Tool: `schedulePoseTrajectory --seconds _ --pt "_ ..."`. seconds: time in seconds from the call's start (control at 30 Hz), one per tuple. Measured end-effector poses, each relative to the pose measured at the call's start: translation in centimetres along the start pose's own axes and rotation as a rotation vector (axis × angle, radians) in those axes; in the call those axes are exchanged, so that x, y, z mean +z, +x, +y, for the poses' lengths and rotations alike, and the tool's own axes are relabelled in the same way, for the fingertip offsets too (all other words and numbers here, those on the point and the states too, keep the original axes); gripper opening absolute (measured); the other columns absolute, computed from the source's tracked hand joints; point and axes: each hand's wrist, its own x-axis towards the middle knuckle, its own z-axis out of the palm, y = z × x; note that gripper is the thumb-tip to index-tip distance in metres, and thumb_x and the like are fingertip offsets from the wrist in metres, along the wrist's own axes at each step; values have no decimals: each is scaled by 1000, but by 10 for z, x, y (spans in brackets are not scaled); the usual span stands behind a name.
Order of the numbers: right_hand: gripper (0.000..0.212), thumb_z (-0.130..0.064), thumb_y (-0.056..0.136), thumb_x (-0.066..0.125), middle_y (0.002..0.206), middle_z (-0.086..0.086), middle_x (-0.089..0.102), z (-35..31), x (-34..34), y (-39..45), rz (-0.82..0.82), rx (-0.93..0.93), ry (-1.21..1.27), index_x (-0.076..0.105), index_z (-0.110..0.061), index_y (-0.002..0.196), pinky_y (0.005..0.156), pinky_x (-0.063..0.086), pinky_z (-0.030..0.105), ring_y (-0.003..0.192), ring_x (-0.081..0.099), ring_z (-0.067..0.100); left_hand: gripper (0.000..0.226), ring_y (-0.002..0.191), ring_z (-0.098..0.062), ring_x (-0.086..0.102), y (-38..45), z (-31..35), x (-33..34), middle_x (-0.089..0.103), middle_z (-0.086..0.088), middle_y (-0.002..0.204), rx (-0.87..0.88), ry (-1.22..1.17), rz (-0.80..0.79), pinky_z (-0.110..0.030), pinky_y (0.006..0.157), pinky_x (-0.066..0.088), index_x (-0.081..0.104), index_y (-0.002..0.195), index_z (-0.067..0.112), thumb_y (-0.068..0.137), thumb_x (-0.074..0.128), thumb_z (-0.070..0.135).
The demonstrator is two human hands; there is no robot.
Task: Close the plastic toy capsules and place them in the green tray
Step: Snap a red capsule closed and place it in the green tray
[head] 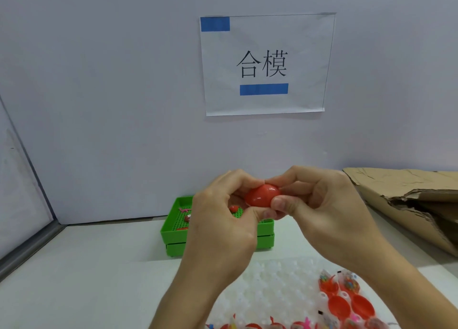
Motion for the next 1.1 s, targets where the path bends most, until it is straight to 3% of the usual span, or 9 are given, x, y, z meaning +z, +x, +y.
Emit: schedulePoseTrajectory --seconds 0.1,0.17,0.23,0.53,0.77,0.97,1.1 --pt "11 -6 87 69 84 6 78 -2 -4 1 -41 67 142 70 -12 96 78 62 38 77 76 26 23 86 -13 69 0 1 0 71 10 87 -29 -27 -25 -31 77 58 66 92 31 71 76 29" --pt "22 -23 83 68 89 8 78 1 -5 1 -65 132 224 69 -13 102 82 61 40 82 76 27 26 87 -14 70 0 0 -1 72 8 90 -63 -88 -32 -35 79 59 67 95 30 72 78 33" --pt "23 -28 86 71 92 11 78 4 -3 2 -80 168 284 70 -14 104 83 61 40 84 76 28 28 86 -13 70 0 -1 -2 73 7 90 -91 -138 -39 -35 80 58 69 96 28 71 79 35" --pt "24 -32 82 66 92 15 77 8 -2 4 -89 252 509 76 -22 102 71 59 25 80 76 26 29 91 -14 71 1 -9 -5 75 4 95 -121 -254 -48 -28 81 57 70 98 29 71 79 34" --pt "38 -32 75 76 87 16 76 11 -2 6 -68 334 540 72 -9 105 64 57 23 76 75 29 35 88 -7 72 3 -12 -4 76 6 93 -129 -352 -30 -13 73 52 70 101 22 68 75 32" --pt "29 -25 75 64 92 20 76 13 -5 7 -103 382 566 76 -9 96 64 58 24 75 75 27 36 88 -11 74 3 -20 -6 76 7 99 -210 -360 -12 -14 66 53 70 110 29 75 68 39" --pt "37 -19 74 64 92 20 76 18 -4 7 -72 439 548 68 -2 106 63 57 23 75 75 28 30 95 -22 73 4 -28 -4 76 -4 101 -308 -430 -52 -33 84 57 69 111 22 85 61 32"
